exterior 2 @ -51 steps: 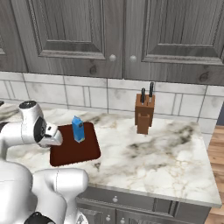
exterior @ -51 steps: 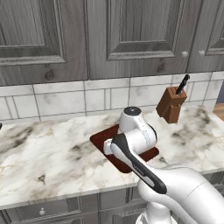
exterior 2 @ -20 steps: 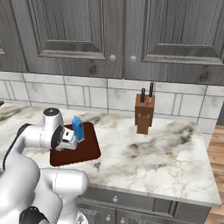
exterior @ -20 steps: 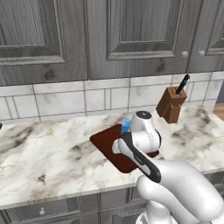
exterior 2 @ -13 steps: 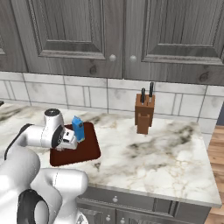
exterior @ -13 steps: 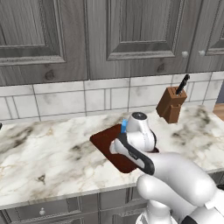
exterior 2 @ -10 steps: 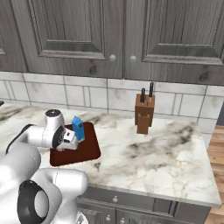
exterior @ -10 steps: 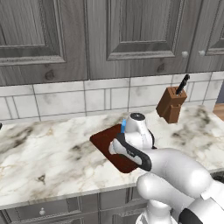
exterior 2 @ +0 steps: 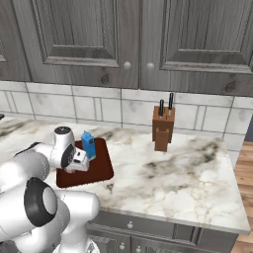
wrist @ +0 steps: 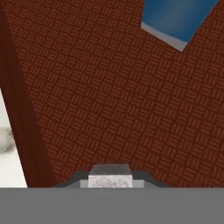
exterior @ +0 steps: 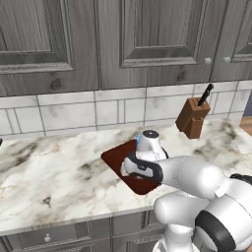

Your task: Take out the milk from the fridge and place it on the tray on the counter. Then take the sugar cube near the tray and place it in the tray.

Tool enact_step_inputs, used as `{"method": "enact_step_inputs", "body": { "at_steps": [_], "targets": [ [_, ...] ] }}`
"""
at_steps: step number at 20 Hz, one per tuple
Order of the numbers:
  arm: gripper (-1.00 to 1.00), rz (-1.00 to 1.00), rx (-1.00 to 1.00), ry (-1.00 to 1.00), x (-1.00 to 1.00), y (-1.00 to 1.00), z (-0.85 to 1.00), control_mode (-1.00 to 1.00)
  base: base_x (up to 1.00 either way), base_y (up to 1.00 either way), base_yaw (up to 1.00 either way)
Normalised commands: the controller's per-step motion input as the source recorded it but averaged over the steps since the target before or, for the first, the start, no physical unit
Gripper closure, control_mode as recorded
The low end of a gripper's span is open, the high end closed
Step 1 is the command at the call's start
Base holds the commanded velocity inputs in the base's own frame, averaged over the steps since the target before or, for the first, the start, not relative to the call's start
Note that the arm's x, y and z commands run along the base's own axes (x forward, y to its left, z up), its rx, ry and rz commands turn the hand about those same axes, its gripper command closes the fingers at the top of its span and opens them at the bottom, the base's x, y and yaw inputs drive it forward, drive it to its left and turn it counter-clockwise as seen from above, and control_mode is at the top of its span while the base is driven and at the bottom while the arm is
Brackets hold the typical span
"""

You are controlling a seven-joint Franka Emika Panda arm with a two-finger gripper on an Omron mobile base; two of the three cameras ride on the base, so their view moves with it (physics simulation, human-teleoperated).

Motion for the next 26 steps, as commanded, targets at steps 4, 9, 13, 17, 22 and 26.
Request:
{"method": "enact_step_inputs", "body": {
  "at_steps": [4,9,13,17,22,26],
  "targets": [
    [1.00,0.00,0.00,0.00,0.01,0.00,-0.22,-1.00,0.00,0.00,0.00],
    [1.00,0.00,0.00,0.00,0.00,0.00,-0.20,-1.00,0.00,0.00,0.00],
    [1.00,0.00,0.00,0.00,0.00,0.00,-0.20,-1.00,0.00,0.00,0.00],
    [-1.00,0.00,0.00,-0.03,0.00,0.00,-0.11,-1.00,0.00,0.00,0.00],
    [-1.00,0.00,0.00,-0.06,0.00,-0.01,0.00,-1.00,0.00,0.00,0.00],
    [-1.00,0.00,0.02,-0.02,0.00,-0.04,0.02,-1.00,0.00,0.00,0.00]
  ]
}}
